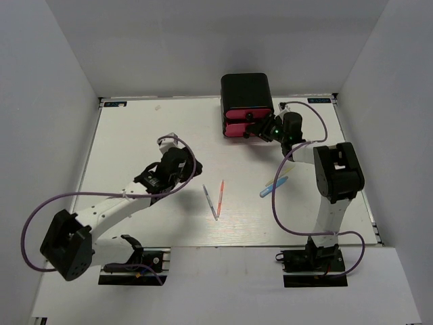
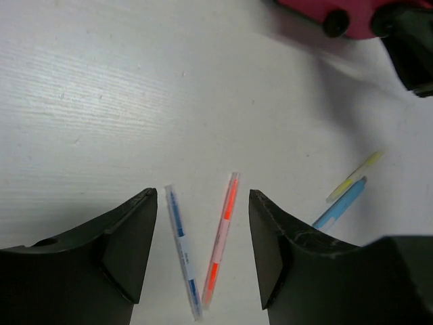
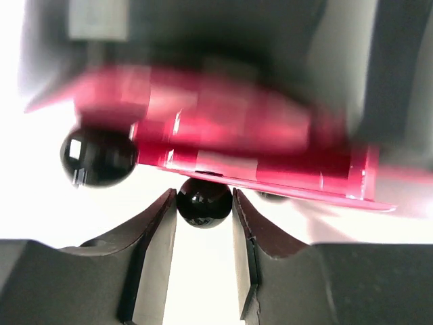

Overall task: Sort the stationery into containers
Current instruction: Open the drawer at the center of the board.

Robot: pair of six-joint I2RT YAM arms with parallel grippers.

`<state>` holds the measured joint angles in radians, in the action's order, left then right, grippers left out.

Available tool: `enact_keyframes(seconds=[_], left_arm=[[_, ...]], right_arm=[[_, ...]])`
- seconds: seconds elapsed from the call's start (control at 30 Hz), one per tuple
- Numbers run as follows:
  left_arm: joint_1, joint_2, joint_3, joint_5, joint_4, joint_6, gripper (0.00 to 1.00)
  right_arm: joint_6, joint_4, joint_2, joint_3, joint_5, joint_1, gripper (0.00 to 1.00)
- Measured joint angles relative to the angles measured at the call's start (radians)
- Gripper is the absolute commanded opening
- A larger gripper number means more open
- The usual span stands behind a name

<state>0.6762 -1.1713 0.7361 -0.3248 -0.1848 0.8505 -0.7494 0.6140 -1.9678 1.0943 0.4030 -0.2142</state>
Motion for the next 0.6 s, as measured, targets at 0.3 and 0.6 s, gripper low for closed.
enact_keyframes(seconds=[0.3, 0.6], left_arm=[[0.008, -0.145, 0.051, 0.091, -0.073, 0.058, 0.7], [0.008, -0.268, 0.104, 0.133, -0.134, 0.106, 0.7]], right_arm=[[-0.003, 0.024, 0.138, -0.184, 0.023, 0.0, 0.47], [0.023, -0.022, 0.165, -0.194, 0.047, 0.001, 0.78]])
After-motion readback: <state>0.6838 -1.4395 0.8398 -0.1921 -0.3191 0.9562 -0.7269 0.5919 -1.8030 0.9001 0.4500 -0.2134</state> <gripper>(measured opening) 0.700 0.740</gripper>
